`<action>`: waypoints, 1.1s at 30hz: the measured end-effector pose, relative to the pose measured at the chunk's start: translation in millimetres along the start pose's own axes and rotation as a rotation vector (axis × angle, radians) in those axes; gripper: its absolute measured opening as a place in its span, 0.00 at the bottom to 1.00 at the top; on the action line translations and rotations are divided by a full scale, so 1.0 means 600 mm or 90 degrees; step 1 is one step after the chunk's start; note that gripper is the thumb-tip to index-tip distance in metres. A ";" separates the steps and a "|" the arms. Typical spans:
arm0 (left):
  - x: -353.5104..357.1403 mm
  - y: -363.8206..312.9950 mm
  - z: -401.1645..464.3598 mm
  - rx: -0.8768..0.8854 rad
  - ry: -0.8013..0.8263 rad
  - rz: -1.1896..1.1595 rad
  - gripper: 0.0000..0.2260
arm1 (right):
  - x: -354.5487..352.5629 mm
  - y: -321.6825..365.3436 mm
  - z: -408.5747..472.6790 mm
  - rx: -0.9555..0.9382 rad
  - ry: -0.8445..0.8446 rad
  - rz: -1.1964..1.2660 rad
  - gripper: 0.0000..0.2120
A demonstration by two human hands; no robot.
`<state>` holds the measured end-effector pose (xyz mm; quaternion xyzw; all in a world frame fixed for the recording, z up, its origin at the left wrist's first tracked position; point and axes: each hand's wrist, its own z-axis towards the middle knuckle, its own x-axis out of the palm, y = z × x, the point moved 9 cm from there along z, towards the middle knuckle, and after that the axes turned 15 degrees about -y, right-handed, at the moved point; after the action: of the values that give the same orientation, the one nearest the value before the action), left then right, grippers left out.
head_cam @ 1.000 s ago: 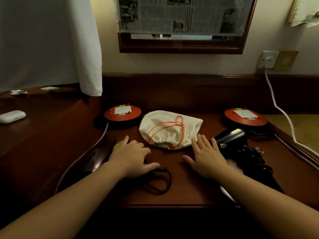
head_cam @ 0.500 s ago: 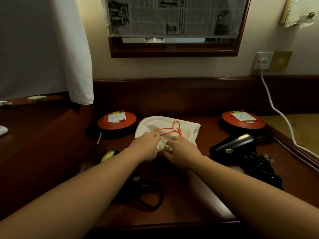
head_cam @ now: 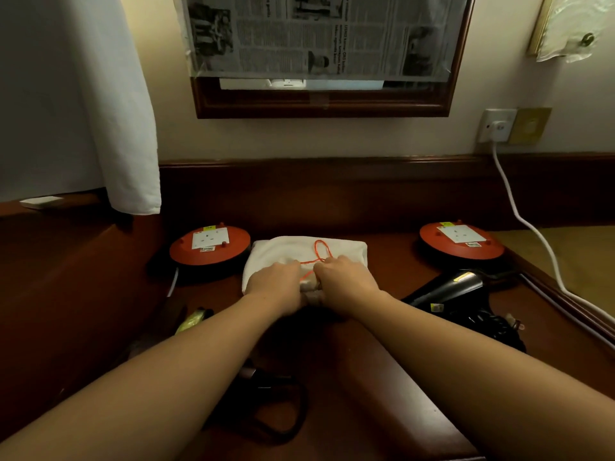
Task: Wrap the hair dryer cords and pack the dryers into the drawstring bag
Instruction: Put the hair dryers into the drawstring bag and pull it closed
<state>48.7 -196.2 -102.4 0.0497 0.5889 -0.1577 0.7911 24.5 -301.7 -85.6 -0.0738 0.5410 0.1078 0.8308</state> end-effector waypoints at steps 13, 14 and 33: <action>-0.073 0.183 0.030 -0.060 -0.101 0.177 0.15 | -0.083 -0.232 -0.023 0.136 0.017 -0.137 0.07; -0.081 0.182 0.033 -0.053 -0.103 0.183 0.14 | -0.087 -0.235 -0.022 0.136 0.016 -0.133 0.07; -0.041 0.045 -0.010 0.144 0.011 0.083 0.03 | -0.084 -0.157 -0.034 0.183 -0.027 -0.085 0.07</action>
<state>45.2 -164.4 -83.5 0.1779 0.5699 -0.1708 0.7838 11.2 -402.6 -47.3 0.0119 0.5273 -0.0248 0.8492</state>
